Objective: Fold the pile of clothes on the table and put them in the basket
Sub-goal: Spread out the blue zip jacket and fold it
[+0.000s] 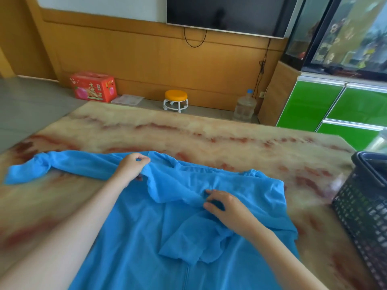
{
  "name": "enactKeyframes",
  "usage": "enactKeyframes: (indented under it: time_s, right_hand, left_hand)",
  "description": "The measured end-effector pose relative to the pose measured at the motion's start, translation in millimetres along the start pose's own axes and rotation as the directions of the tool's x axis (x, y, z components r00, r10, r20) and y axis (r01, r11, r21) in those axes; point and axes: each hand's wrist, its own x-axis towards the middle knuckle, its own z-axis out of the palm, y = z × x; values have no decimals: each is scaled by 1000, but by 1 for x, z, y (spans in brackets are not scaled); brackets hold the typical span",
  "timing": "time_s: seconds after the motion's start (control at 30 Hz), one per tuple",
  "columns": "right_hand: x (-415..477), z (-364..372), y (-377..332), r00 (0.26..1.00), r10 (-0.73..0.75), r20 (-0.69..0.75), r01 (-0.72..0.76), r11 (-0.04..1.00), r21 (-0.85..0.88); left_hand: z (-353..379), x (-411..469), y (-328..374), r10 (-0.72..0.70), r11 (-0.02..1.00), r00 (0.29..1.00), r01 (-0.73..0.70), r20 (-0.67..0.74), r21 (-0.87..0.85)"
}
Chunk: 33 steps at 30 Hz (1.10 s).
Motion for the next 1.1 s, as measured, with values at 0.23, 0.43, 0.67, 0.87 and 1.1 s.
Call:
enactKeyframes:
  time_s: [0.23, 0.43, 0.67, 0.87, 1.1]
  right_hand:
    - [9, -11, 0, 982, 139, -124, -121, 982, 147]
    - [16, -18, 37, 960, 277, 47, -234, 879, -415]
    - [5, -16, 52, 969, 208, -130, -242, 901, -360]
    - [-27, -31, 54, 962, 257, -93, -273, 932, -240]
    - [-48, -24, 69, 954, 293, -60, -294, 884, -362]
  left_hand:
    - [1, -7, -8, -85, 973, 996, 74, 39, 220]
    - [-1, -9, -22, 183, 940, 971, -128, -153, 317]
    - [19, -23, -28, 533, 765, 824, -371, -192, 527]
    - [67, -58, -22, 300, 619, 852, -516, 428, 592]
    - [39, -46, -23, 0, 578, 939, -280, 343, 766]
